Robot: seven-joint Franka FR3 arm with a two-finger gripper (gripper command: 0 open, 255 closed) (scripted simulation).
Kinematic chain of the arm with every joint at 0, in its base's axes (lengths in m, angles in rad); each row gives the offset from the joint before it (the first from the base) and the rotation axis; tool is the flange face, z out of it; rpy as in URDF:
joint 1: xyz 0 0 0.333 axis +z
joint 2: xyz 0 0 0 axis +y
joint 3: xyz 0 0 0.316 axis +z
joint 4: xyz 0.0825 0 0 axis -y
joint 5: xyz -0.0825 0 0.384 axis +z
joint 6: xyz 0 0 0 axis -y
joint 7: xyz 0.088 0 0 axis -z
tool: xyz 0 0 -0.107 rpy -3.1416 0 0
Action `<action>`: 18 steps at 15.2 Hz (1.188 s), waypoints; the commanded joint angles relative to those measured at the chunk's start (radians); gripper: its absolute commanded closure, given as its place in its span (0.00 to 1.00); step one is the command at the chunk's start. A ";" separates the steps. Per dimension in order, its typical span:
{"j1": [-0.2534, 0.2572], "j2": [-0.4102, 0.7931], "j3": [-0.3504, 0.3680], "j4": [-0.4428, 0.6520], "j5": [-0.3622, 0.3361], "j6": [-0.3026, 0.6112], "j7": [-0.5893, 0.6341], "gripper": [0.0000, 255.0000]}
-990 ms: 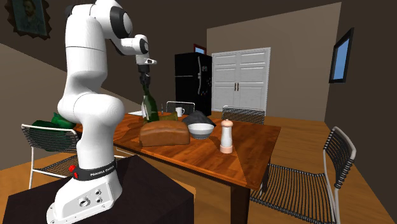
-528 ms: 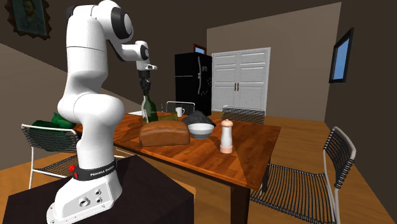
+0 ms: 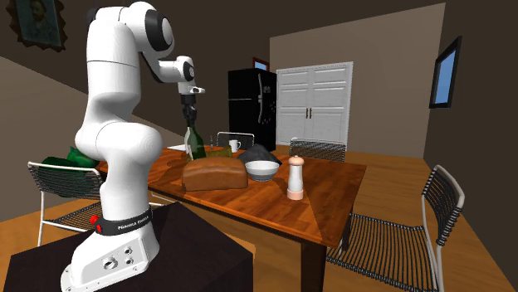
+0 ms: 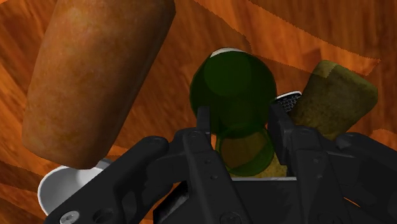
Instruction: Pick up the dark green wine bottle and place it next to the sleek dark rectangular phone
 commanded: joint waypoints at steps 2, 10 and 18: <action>0.000 0.000 0.000 0.000 0.000 0.000 0.000 0.00; -0.001 -0.019 0.000 0.079 0.010 -0.096 -0.007 0.00; -0.001 -0.022 0.001 0.103 0.011 -0.122 -0.008 0.00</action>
